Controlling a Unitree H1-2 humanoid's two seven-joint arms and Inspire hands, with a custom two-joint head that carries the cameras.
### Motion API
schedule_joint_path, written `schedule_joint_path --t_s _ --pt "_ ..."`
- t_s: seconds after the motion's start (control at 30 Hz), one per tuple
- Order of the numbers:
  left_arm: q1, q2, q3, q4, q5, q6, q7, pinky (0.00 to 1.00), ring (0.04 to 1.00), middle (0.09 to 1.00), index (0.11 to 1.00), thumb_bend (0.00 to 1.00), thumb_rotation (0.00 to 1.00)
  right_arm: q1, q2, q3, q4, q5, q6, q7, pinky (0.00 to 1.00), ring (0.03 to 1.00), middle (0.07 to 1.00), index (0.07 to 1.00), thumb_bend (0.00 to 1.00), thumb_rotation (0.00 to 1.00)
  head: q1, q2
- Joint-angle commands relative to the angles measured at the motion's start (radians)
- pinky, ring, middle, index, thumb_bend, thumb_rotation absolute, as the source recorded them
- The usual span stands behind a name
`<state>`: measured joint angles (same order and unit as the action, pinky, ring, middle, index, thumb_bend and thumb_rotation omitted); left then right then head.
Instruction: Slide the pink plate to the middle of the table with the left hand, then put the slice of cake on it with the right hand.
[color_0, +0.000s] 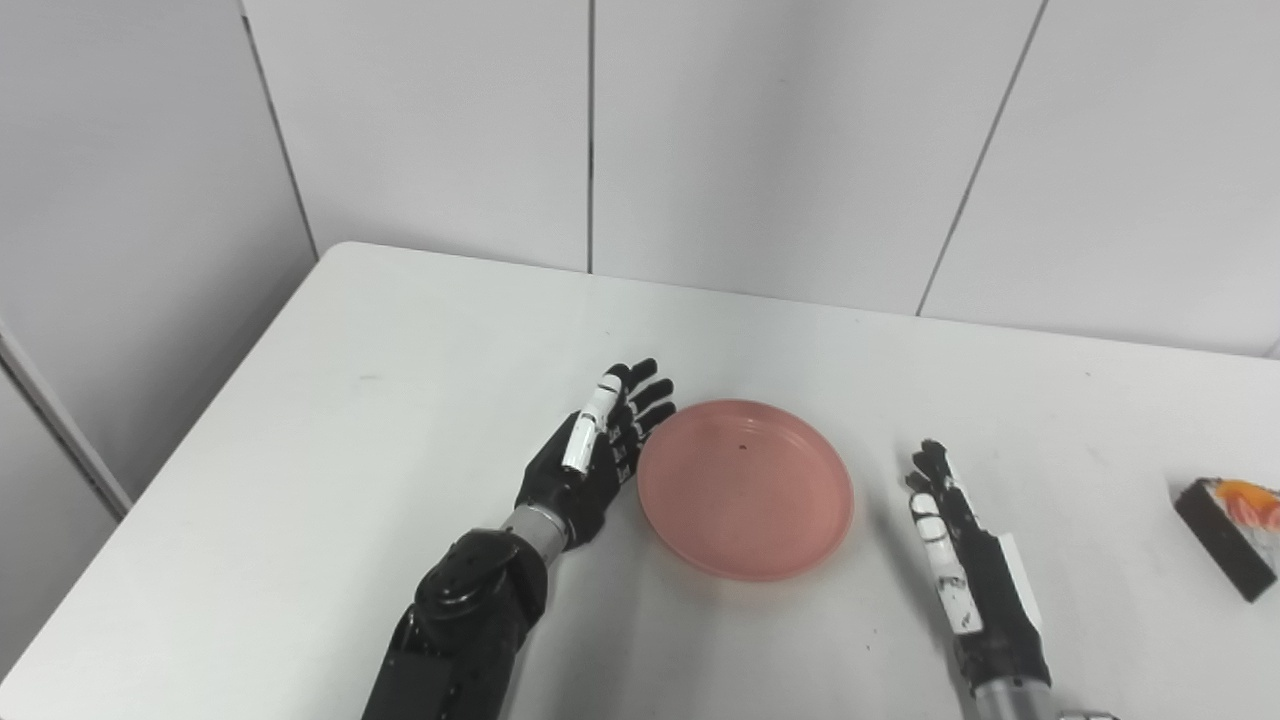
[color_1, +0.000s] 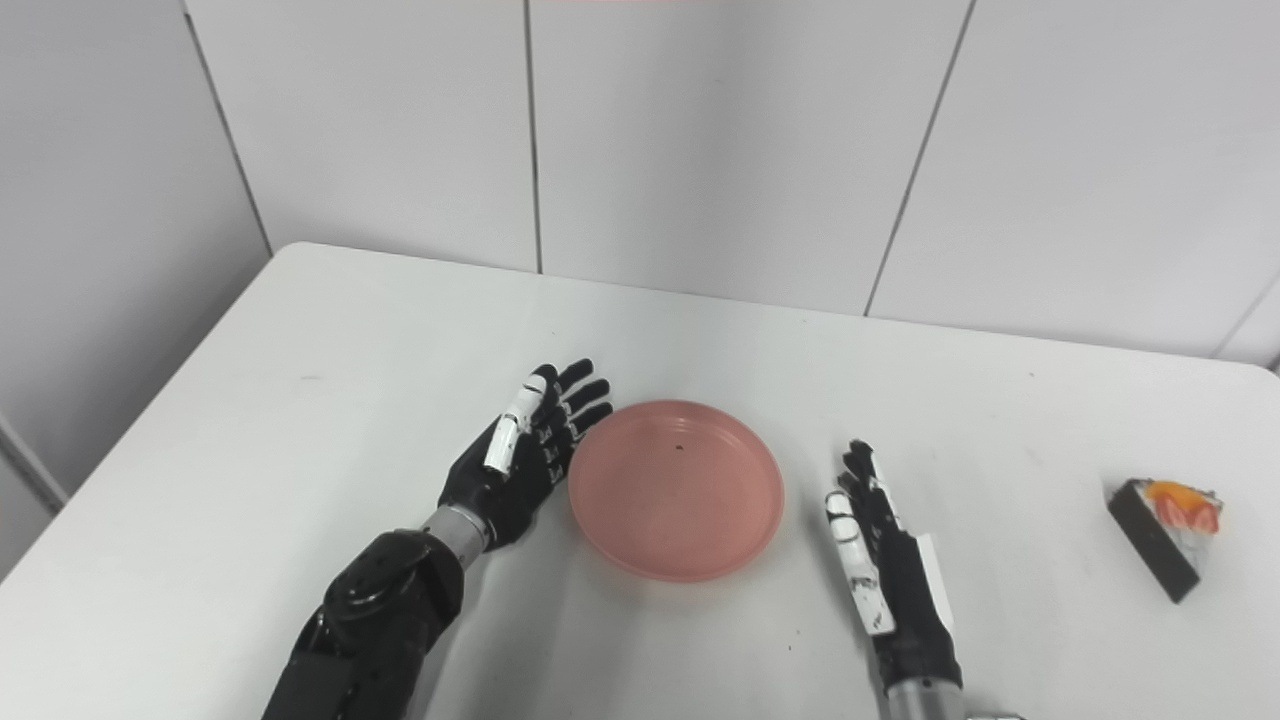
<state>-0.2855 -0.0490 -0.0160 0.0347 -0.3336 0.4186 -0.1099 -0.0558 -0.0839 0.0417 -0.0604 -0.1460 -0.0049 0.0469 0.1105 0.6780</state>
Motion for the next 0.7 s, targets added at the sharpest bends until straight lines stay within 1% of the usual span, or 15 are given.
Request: schedule_joint_path --t_s 0.0,0.17,0.5,0.57,0.67 --pt "-0.006 -0.006 -0.010 -0.029 -0.019 0.031 -0.027 0.98 0.957 0.954 0.945 0.38 1.00 0.006 0.012 0.014 -0.021 -0.006 0.037 0.003 0.92 0.934 0.953 0.961 0.38 1.00 0.000 -0.001" --pt "0.003 -0.001 -0.017 -0.034 -0.029 0.045 -0.036 0.98 0.955 0.954 0.951 0.37 1.00 0.007 0.020 0.022 -0.039 -0.008 0.055 -0.004 0.93 0.942 0.958 0.964 0.37 1.00 -0.025 0.006" --pt "0.008 0.014 -0.019 -0.035 -0.033 0.046 -0.039 0.98 0.950 0.953 0.954 0.37 1.00 0.006 0.034 0.030 -0.061 -0.022 0.081 -0.026 0.93 0.945 0.958 0.965 0.37 1.00 -0.057 0.012" --pt "0.008 0.017 -0.018 -0.033 -0.032 0.045 -0.038 0.97 0.946 0.950 0.952 0.37 1.00 0.005 0.037 0.028 -0.067 -0.021 0.087 -0.031 0.94 0.944 0.958 0.967 0.37 1.00 -0.070 0.012" --pt "0.011 0.026 -0.013 -0.028 -0.027 0.039 -0.041 0.96 0.940 0.943 0.946 0.38 1.00 0.002 0.046 0.027 -0.088 -0.028 0.101 -0.043 0.95 0.943 0.961 0.972 0.36 1.00 -0.109 0.011"
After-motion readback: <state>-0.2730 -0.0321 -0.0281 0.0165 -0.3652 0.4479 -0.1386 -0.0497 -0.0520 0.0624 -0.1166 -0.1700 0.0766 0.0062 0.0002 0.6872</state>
